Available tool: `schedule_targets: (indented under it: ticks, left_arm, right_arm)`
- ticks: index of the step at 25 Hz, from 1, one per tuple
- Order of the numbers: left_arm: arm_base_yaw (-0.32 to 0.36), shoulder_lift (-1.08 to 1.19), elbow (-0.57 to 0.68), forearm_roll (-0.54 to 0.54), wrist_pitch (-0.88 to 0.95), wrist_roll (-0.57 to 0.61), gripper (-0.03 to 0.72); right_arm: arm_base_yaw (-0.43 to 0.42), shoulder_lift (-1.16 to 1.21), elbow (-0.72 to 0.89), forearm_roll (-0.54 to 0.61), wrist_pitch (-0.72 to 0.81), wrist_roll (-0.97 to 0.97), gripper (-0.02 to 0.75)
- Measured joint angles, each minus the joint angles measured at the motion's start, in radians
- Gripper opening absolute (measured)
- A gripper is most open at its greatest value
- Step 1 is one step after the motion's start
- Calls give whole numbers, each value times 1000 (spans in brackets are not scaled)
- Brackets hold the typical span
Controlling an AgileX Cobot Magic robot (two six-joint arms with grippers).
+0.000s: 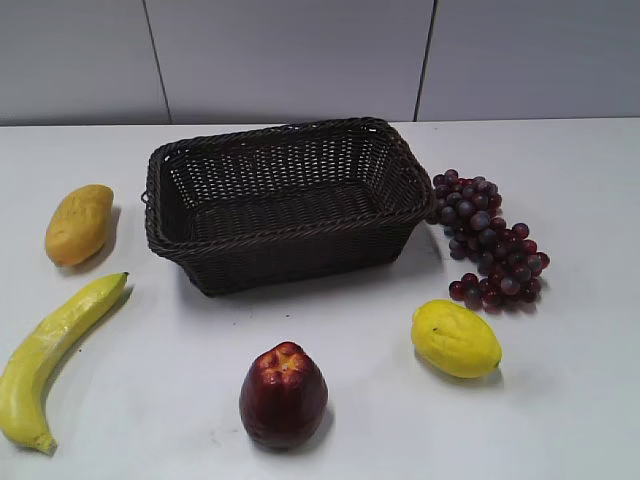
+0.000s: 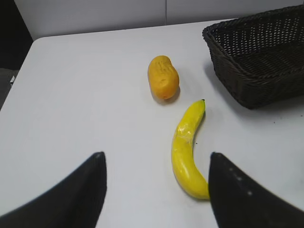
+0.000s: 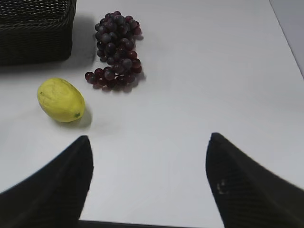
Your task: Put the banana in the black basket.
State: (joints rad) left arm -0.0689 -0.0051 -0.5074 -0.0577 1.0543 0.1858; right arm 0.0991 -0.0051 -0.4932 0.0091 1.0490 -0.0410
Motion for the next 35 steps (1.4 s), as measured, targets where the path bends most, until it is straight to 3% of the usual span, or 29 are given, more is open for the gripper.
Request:
schedule_targets:
  ticks: [22, 27, 35]
  left_arm:
    - [0, 13, -1, 0, 0, 0, 459]
    - [0, 124, -25, -8, -65, 0, 641]
    - [0, 482, -39, -14, -251, 0, 671]
  right_arm:
    - [0, 0, 0, 0, 0, 0, 591]
    - [0, 0, 0, 0, 0, 0, 591]
    - [0, 0, 0, 0, 0, 0, 591]
